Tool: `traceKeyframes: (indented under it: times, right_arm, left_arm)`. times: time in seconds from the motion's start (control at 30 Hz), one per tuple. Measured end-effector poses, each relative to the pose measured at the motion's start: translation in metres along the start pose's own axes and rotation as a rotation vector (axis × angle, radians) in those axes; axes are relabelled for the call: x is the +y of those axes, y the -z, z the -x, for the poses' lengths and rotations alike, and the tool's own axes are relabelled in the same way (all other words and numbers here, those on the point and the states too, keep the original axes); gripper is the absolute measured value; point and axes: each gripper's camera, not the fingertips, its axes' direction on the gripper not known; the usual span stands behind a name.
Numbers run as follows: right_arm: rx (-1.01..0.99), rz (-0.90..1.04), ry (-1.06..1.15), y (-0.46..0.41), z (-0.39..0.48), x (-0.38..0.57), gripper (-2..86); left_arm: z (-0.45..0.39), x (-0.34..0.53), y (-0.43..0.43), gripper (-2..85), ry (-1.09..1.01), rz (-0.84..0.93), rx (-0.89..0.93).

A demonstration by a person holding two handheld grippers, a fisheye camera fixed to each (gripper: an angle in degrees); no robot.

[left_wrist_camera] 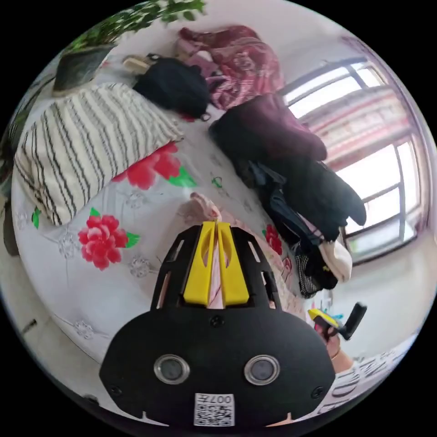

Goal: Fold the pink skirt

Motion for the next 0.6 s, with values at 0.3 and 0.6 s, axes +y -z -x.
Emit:
traceKeyframes:
  times: [0.3,0.6]
  right_arm:
    - [0.013,-0.036,-0.237,0.025,-0.012,0.081,-0.2]
    - [0.100,-0.165,-0.366,0.065,-0.007,0.128,0.5]
  left_arm:
    - [-0.185,0.179,-0.126,3.1,-1.303,0.549,-0.256]
    - [-0.203,0.211,-0.124,8.4,-1.160,0.493,-0.262]
